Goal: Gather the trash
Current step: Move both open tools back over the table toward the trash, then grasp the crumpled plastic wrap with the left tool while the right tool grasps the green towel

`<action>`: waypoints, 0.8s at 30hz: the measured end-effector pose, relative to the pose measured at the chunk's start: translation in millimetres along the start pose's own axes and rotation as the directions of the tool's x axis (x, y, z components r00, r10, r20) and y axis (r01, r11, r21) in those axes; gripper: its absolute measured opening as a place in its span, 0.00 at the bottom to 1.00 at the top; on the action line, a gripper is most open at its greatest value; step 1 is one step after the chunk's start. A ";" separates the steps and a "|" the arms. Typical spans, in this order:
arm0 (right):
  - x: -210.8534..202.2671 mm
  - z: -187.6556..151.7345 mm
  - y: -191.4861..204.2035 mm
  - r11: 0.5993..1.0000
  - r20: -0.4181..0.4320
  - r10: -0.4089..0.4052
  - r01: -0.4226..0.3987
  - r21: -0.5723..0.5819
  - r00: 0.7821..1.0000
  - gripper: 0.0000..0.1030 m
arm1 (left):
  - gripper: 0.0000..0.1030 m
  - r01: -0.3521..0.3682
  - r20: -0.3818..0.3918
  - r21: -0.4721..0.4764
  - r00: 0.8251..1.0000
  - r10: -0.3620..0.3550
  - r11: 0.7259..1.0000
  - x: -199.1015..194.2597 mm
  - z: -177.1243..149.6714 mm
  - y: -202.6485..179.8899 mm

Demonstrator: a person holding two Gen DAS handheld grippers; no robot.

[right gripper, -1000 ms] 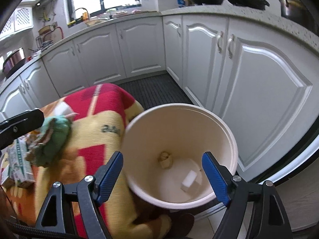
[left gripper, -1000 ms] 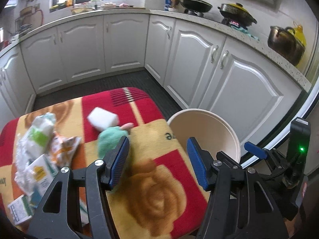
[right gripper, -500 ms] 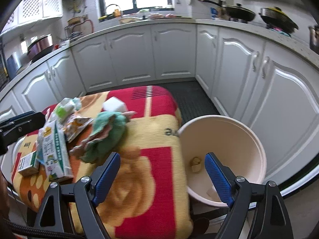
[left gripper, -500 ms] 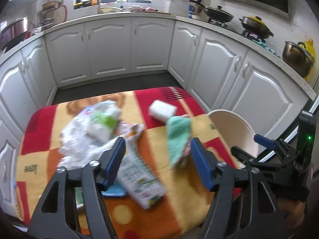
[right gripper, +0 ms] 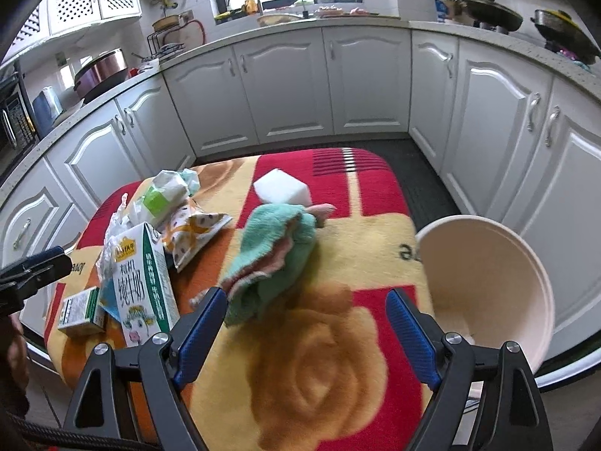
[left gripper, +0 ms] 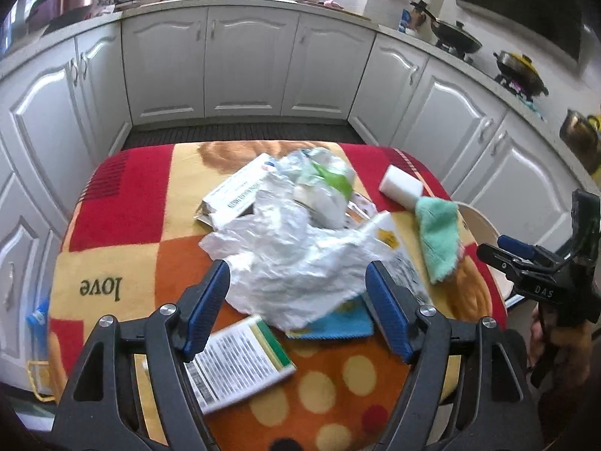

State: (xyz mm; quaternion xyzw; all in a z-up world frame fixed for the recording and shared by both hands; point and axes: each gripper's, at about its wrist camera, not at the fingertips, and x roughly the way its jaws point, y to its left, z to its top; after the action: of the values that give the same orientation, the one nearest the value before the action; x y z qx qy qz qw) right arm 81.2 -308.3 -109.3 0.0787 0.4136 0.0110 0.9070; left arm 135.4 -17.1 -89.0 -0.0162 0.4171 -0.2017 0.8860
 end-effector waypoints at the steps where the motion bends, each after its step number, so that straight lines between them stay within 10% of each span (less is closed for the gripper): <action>1: 2.8 2.9 1.2 1.000 -0.004 0.002 -0.002 0.002 1.000 0.82 | 0.72 -0.002 -0.003 0.001 1.000 0.002 1.000 5.2 1.3 2.4; 12: 50.3 25.6 8.7 0.998 -0.064 0.045 -0.042 0.047 0.997 0.82 | 0.71 0.032 -0.101 0.116 0.995 -0.021 0.993 61.0 10.8 6.8; 17: 72.6 26.7 11.1 0.993 -0.101 0.100 -0.093 0.079 0.990 0.82 | 0.17 0.086 -0.147 0.038 0.986 -0.080 0.996 72.0 15.2 19.9; 21: 81.1 23.7 4.3 0.982 -0.088 0.143 -0.131 0.132 0.986 0.49 | 0.12 0.059 -0.115 0.037 0.992 -0.055 0.998 63.2 15.3 22.7; 24: 78.7 20.9 1.0 0.979 -0.072 0.161 -0.150 0.138 0.984 0.43 | 0.11 0.045 -0.072 0.036 0.997 -0.042 0.998 48.4 19.1 23.4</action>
State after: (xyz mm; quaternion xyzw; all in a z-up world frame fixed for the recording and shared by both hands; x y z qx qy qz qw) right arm 148.7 -303.4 -154.6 0.1703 0.4433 0.0577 0.8782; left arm 185.3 -16.2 -116.6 -0.0012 0.4439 -0.2292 0.8663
